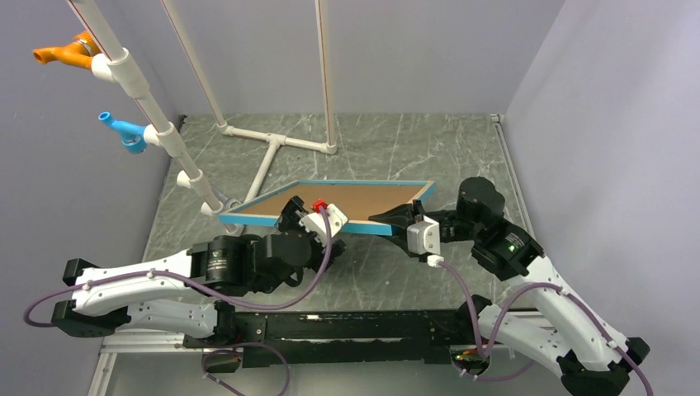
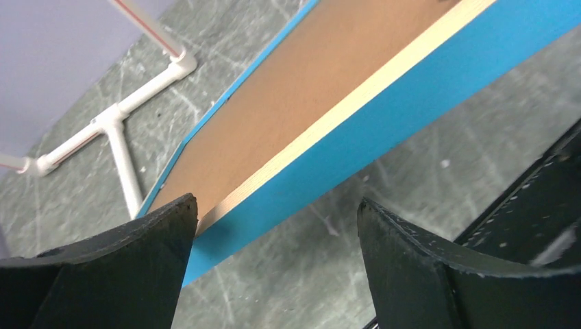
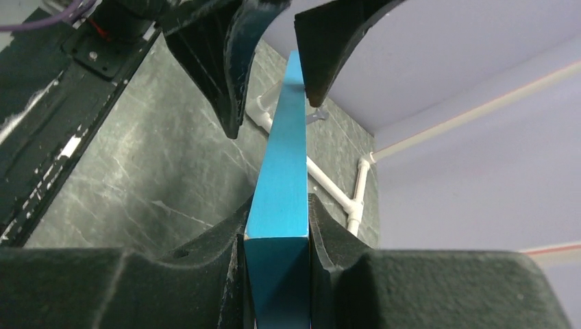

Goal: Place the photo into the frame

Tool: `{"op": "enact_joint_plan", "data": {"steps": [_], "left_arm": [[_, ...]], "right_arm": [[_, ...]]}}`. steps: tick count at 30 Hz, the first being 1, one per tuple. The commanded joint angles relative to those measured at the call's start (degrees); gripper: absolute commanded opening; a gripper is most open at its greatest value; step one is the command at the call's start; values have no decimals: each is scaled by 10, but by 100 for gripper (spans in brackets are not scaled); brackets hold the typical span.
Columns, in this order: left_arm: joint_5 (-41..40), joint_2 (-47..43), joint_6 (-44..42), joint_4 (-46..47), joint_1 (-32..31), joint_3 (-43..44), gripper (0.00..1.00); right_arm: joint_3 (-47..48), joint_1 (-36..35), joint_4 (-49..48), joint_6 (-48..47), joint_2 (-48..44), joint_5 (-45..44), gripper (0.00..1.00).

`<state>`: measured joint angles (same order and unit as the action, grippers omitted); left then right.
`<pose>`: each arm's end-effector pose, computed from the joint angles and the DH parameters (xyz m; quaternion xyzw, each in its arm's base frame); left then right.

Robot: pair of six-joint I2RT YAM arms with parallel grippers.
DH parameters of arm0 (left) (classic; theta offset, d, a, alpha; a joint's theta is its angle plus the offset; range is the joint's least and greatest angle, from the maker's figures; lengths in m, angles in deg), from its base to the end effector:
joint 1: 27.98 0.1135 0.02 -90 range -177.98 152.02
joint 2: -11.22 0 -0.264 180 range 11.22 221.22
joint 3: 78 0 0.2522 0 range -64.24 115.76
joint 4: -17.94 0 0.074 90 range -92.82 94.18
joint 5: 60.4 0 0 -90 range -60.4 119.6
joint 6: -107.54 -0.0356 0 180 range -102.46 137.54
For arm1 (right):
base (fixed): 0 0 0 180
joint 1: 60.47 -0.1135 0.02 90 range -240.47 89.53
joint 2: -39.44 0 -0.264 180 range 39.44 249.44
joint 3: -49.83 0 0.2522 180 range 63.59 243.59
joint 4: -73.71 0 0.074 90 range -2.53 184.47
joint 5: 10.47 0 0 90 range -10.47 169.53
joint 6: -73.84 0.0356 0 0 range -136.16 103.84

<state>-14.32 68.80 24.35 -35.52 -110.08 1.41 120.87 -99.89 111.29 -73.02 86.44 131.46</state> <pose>0.0516 -0.1922 0.3779 0.3502 0.7525 -0.0837 0.5515 0.1086 0.1255 0.3869 -0.7068 0.2695 0.2556 0.6021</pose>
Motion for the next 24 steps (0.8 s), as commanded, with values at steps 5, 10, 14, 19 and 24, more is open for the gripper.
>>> {"op": "enact_joint_plan", "data": {"steps": [5,10,14,19,24], "left_arm": [[76,-21,26,53,-3,83,91],[76,-54,23,84,-3,77,93],[70,-69,28,88,-3,73,95],[64,-69,37,83,-3,73,96],[61,-62,47,73,-3,78,96]], "right_arm": [[-46,0,-122,289,-77,-40,0],[-40,1,-135,418,-97,-88,0],[-24,1,-121,477,-99,-115,0],[32,2,-59,527,-53,-110,0],[99,47,17,566,27,-38,0]]}}
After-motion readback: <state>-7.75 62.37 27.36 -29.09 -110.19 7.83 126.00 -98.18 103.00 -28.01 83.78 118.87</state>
